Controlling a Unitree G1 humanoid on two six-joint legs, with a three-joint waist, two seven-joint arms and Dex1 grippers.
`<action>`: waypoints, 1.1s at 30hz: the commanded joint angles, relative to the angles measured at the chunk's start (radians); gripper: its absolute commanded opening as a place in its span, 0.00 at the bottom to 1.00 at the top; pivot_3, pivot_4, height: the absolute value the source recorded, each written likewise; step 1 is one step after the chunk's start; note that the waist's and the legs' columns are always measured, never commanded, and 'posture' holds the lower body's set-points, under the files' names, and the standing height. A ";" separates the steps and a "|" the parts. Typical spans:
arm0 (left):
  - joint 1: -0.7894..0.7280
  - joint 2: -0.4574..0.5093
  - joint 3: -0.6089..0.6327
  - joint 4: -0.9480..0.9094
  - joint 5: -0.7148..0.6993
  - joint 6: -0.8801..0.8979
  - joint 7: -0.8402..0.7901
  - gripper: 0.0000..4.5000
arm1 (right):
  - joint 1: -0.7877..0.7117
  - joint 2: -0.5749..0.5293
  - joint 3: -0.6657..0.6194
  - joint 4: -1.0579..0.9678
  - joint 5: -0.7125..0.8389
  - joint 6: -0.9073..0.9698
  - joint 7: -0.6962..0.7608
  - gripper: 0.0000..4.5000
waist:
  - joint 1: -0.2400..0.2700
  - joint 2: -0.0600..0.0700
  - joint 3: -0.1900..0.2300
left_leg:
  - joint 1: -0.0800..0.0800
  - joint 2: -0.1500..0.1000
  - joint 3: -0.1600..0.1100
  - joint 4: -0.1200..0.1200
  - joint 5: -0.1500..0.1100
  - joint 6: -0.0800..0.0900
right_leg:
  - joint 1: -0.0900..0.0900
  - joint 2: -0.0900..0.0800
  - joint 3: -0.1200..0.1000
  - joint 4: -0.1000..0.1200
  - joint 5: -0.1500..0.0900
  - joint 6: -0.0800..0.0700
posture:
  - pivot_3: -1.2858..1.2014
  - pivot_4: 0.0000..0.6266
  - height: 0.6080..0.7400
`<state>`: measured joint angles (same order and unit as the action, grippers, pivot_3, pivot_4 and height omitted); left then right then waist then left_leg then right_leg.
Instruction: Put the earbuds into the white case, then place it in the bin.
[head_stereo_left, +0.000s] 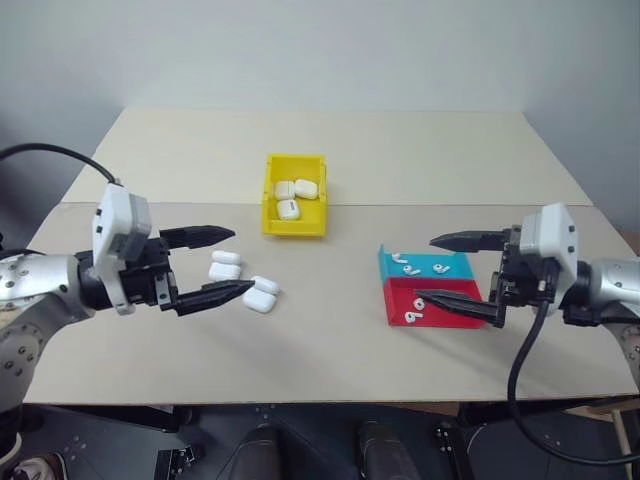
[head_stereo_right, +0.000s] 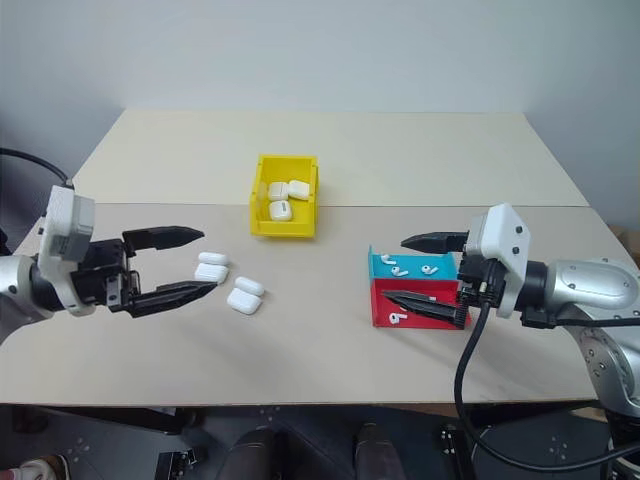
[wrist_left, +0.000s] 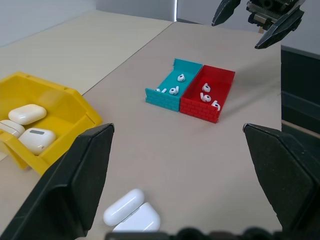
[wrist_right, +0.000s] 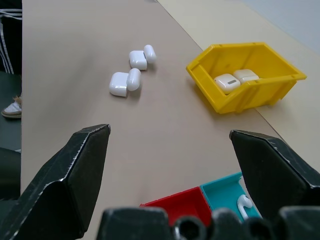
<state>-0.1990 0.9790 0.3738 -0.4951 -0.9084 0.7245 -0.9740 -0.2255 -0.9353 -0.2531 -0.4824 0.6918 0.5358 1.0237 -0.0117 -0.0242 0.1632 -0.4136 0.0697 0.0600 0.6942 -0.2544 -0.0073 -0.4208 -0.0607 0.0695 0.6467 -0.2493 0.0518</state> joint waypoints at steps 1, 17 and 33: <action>-0.011 0.035 0.027 -0.015 -0.017 0.012 -0.012 1.00 | -0.018 -0.007 -0.016 -0.011 0.012 -0.004 0.001 0.99 | 0.000 0.000 0.000 | 0.000 0.000 0.000 0.000 0.000 0.000 | 0.000 0.000 0.000 0.000 0.000 0.000 | 0.52 0.24 1.00; -0.163 0.213 -0.142 -0.065 0.061 0.370 0.259 1.00 | -0.051 -0.012 0.005 0.000 0.022 0.014 0.004 0.99 | 0.000 -0.001 0.000 | 0.000 0.000 0.000 0.000 0.000 0.000 | 0.000 0.000 0.000 0.001 0.000 0.000 | 0.52 0.24 1.00; -0.798 0.109 -0.724 0.381 0.113 0.890 0.491 1.00 | -0.014 0.029 0.031 -0.043 -0.001 0.015 -0.057 0.99 | 0.014 -0.002 0.001 | -0.002 -0.001 -0.001 0.000 0.000 0.000 | -0.002 0.001 0.000 0.001 0.000 0.000 | 0.52 0.24 1.00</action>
<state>-0.9628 1.0863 -0.3193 -0.1514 -0.7920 1.6110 -0.5134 -0.2421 -0.9083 -0.2050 -0.4943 0.6867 0.5542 0.9769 0.0019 -0.0262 0.1643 -0.4153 0.0688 0.0590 0.6945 -0.2543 -0.0073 -0.4225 -0.0601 0.0695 0.6475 -0.2496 0.0519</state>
